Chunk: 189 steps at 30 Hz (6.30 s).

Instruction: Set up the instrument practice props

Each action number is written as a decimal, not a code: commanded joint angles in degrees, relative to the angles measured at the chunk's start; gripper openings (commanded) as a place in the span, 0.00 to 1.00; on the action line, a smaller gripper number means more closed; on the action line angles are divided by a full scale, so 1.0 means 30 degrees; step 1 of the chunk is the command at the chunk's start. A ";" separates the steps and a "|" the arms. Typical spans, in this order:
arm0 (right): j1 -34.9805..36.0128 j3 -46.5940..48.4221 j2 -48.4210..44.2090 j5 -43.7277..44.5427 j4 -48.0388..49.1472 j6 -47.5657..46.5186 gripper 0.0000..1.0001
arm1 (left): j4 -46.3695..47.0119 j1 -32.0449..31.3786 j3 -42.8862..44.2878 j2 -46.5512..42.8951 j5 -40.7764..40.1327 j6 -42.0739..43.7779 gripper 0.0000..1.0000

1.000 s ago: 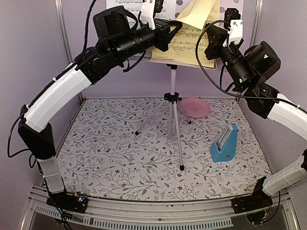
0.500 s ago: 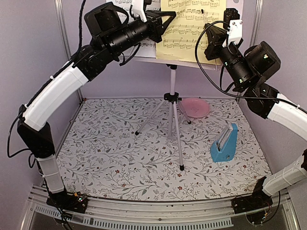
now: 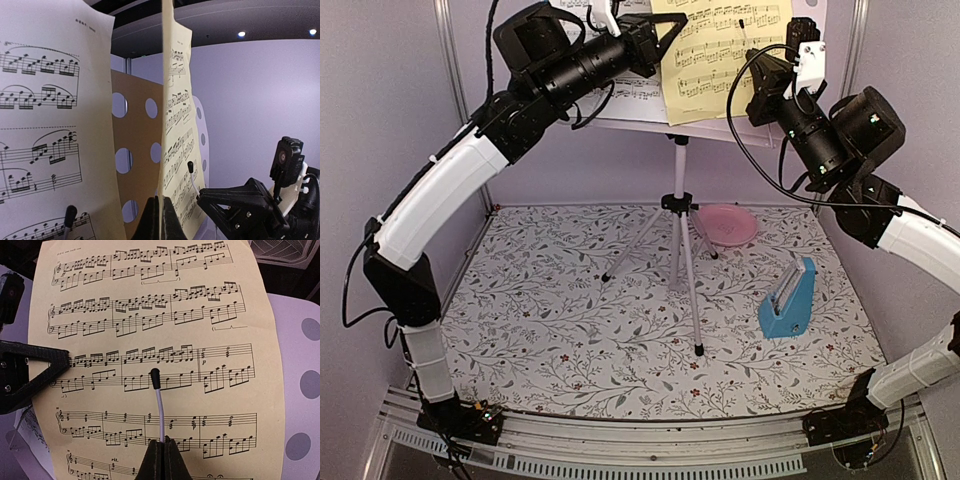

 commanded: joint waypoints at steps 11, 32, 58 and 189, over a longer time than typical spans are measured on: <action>-0.0033 -0.0255 -0.0299 -0.0966 0.0643 -0.0133 0.00 | -0.0495 0.0237 0.1753 0.1924 0.2310 0.0185 0.00; -0.0040 -0.0787 -0.0959 -0.1179 0.0623 0.0045 0.31 | -0.0405 0.0248 0.1424 0.1612 0.1933 0.0424 0.21; -0.0800 -0.3468 -0.7684 0.2166 -0.6692 0.5917 0.38 | 0.0667 -0.0204 -0.4616 -0.1212 0.0342 -0.0178 0.36; -1.1452 -0.4311 -0.5089 -1.5506 -0.7802 1.2050 0.00 | -0.1873 -0.0572 -0.0599 0.0698 -0.1261 0.2800 0.00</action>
